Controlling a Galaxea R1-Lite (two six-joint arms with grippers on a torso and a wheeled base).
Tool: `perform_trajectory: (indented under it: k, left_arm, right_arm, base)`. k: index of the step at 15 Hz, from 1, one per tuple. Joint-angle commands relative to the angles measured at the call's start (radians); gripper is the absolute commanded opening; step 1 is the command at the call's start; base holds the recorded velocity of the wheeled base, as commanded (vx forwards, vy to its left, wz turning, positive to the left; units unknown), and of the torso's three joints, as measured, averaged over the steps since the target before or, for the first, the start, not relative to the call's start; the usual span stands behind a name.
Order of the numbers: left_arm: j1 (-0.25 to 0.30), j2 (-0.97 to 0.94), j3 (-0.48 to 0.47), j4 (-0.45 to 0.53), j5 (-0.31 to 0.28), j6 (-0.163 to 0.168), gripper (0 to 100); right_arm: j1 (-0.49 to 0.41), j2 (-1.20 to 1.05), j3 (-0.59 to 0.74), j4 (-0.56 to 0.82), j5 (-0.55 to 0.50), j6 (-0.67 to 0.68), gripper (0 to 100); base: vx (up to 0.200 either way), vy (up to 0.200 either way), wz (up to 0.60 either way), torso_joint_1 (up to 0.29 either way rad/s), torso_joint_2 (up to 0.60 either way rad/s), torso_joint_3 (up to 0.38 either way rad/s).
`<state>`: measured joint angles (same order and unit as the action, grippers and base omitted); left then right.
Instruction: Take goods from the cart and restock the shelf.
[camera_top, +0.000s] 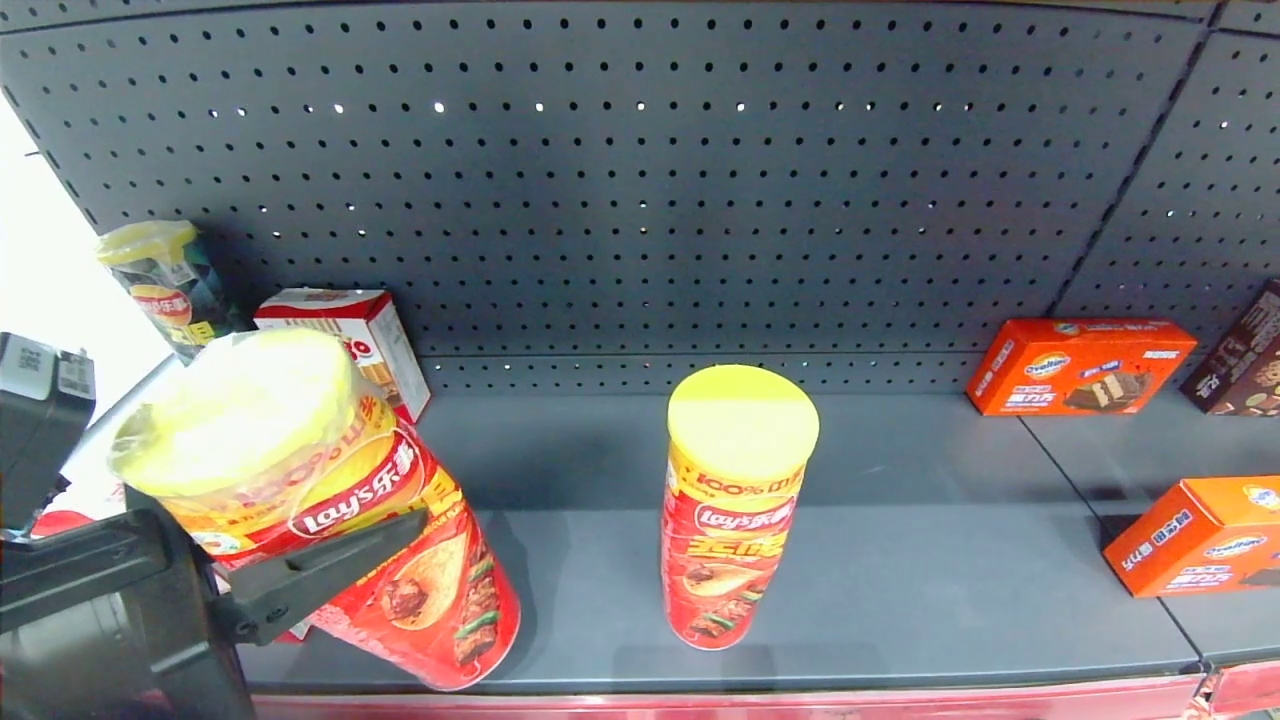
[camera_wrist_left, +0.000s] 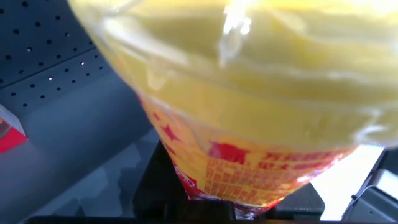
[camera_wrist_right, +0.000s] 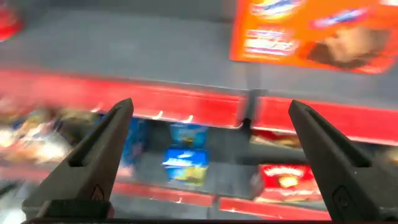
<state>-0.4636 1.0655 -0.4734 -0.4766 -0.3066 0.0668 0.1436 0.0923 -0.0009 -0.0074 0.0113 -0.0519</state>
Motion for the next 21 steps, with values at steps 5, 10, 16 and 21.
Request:
perform_trajectory:
  k: [5, 10, 16, 21]
  left_arm:
    - [-0.009, 0.016, -0.011, 0.003, -0.008, 0.004, 0]
    - [-0.017, 0.042, -0.074, 0.018, -0.037, -0.005, 0]
    - [-0.009, 0.145, -0.208, 0.084, -0.043, -0.001, 0]
    - [-0.012, 0.329, -0.383, 0.174, -0.095, 0.038, 0]
  right_arm:
    - [0.001, 0.000, 0.001, 0.009, -0.007, 0.037, 100]
    - [0.001, 0.000, 0.001, 0.007, -0.007, 0.037, 100]
    - [0.001, 0.000, 0.001, 0.007, -0.007, 0.037, 100]
    - [0.001, 0.000, 0.001, 0.007, -0.007, 0.037, 100]
  base:
    - [0.000, 0.000, 0.00, 0.000, 0.00, 0.000]
    - [0.000, 0.000, 0.00, 0.000, 0.00, 0.000]
    - [0.000, 0.000, 0.00, 0.000, 0.00, 0.000]
    - [0.000, 0.000, 0.00, 0.000, 0.00, 0.000]
